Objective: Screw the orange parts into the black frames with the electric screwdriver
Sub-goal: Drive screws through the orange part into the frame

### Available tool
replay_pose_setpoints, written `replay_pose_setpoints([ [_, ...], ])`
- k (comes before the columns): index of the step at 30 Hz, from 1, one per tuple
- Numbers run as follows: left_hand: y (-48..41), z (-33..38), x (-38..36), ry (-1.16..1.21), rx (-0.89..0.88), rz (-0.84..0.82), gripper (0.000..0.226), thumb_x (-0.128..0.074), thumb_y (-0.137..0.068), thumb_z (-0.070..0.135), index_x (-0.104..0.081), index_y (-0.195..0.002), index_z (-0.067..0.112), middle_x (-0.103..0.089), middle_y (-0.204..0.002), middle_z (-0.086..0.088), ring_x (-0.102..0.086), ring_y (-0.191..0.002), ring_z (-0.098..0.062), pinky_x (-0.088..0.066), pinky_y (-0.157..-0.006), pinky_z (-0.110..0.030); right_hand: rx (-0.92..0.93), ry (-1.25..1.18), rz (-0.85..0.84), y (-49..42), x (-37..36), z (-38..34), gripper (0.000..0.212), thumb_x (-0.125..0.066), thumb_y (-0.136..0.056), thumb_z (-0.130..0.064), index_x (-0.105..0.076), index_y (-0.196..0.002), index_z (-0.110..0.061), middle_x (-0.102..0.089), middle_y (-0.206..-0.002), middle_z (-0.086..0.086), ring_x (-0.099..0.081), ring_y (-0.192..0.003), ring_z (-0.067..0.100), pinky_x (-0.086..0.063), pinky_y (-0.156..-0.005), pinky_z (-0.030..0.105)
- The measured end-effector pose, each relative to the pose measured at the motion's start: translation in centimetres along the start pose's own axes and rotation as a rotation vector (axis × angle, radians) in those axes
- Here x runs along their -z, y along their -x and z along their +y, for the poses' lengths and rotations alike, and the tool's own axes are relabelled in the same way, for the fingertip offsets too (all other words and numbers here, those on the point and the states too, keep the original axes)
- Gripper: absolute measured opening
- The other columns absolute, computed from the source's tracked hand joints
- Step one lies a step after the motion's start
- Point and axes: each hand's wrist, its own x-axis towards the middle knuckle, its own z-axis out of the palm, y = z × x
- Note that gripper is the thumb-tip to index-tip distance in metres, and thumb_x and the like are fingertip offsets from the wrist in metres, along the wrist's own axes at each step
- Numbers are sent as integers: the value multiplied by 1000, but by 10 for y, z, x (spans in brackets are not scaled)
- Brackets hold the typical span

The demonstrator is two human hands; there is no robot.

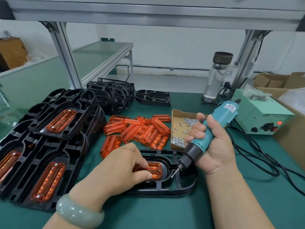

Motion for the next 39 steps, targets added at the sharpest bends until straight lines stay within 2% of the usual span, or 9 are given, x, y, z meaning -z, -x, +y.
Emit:
replay_pose_setpoints([
  [3,1,-2,-1,22,10,21,14,-66,-85,35,-72,-98,37,-46,-93,24,-46,-87,9,-32,-69,-2,8,-1,-1,0,0,-1,17,-61,-80,-28,-59,-92,-16,-46,-60,-7,-45,-43,4,-45,-46,20],
  [7,-4,0,-1,37,20,16,16,-67,-86,25,-75,-98,31,-47,-75,25,-47,-71,9,-31,-62,5,7,-3,-2,0,0,0,17,-61,-80,-27,-58,-93,-16,-46,-61,-7,-45,-43,4,-46,-46,21],
  [10,-6,0,-1,23,27,6,16,-67,-86,27,-74,-99,32,-49,-78,22,-49,-76,3,-31,-66,3,6,-4,1,0,-1,1,17,-60,-80,-27,-58,-93,-16,-45,-60,-7,-45,-42,4,-46,-46,20],
  [14,-3,3,-3,15,44,-19,15,-64,-87,30,-72,-98,36,-51,-91,19,-51,-87,-2,-41,-79,-15,11,2,3,0,-1,2,18,-61,-80,-27,-58,-93,-16,-45,-60,-7,-45,-42,4,-45,-45,21],
  [18,-3,8,-6,4,53,-27,16,-63,-88,31,-71,-100,36,-50,-95,17,-52,-92,-4,-43,-81,-18,11,-4,7,0,-1,2,19,-61,-80,-27,-59,-94,-15,-45,-60,-6,-44,-42,5,-45,-45,21],
  [27,-3,5,-6,-29,4,-31,20,-61,-89,33,-68,-107,38,-44,-97,21,-47,-88,1,-35,-74,-5,3,-9,25,0,-1,3,17,-62,-79,-26,-59,-93,-15,-46,-59,-6,-44,-42,5,-45,-45,20],
  [31,-2,4,-7,-19,-6,-21,19,-61,-89,34,-68,-106,39,-46,-94,23,-49,-89,2,-37,-78,-7,-5,-12,22,0,-1,2,17,-61,-79,-26,-60,-92,-15,-46,-58,-6,-45,-41,5,-46,-45,21],
  [35,-1,3,0,-19,-17,-20,14,-57,-89,39,-68,-97,40,-51,-89,23,-50,-87,5,-36,-73,-8,-7,1,22,0,0,-1,19,-61,-79,-26,-58,-94,-14,-46,-59,-5,-44,-41,6,-46,-45,20],
  [39,-15,12,10,0,-27,59,13,-58,-88,38,-68,-95,41,-57,-91,25,-52,-88,8,-37,-76,-6,-10,9,12,-1,3,-9,20,-61,-78,-26,-57,-95,-15,-45,-59,-5,-44,-41,5,-45,-45,21],
])
